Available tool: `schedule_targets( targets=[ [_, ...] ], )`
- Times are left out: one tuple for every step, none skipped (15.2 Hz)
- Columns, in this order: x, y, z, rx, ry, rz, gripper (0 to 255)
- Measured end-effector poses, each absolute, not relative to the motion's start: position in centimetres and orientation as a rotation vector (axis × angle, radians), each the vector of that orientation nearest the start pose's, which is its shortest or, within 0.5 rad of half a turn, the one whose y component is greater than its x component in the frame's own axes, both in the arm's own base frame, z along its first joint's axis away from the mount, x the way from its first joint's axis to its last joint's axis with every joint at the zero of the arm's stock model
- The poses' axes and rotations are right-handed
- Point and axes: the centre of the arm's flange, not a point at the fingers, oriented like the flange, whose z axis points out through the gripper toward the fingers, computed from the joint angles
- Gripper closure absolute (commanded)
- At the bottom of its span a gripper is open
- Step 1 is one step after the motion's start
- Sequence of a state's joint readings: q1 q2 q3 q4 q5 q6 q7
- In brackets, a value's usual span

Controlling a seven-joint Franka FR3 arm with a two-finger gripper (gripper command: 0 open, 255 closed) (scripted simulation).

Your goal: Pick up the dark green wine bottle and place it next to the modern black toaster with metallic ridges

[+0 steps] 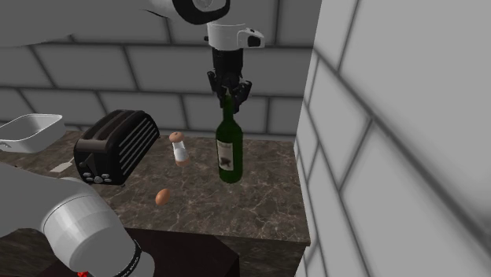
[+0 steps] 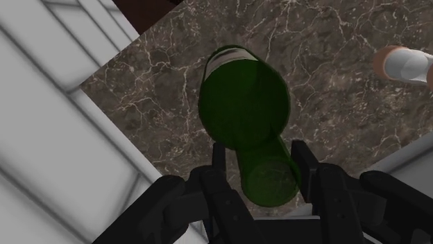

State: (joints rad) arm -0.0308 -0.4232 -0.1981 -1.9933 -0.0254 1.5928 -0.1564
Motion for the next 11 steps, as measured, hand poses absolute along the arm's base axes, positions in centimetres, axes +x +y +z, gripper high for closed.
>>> schedule_targets(
  targets=[
    [40.6, -11.4, 63.4, -3.088, 0.086, -0.039, 255],
    [40.7, -11.4, 63.9, -3.088, 0.086, -0.039, 255],
    [40.7, -11.4, 64.4, -3.088, 0.086, -0.039, 255],
    [40.7, -11.4, 64.9, -3.088, 0.086, -0.039, 255],
    [40.7, -11.3, 65.4, -3.088, 0.086, -0.039, 255],
    [40.7, -11.4, 65.9, -3.088, 0.086, -0.039, 255],
    [40.8, -11.4, 66.5, -3.088, 0.086, -0.039, 255],
    [40.8, -11.4, 67.1, -3.088, 0.086, -0.039, 255],
    [40.8, -11.4, 67.6, -3.088, 0.086, -0.039, 255],
    [40.8, -11.4, 68.1, -3.088, 0.086, -0.039, 255],
    [40.7, -11.3, 68.6, -3.088, 0.086, -0.039, 255]
  ],
)
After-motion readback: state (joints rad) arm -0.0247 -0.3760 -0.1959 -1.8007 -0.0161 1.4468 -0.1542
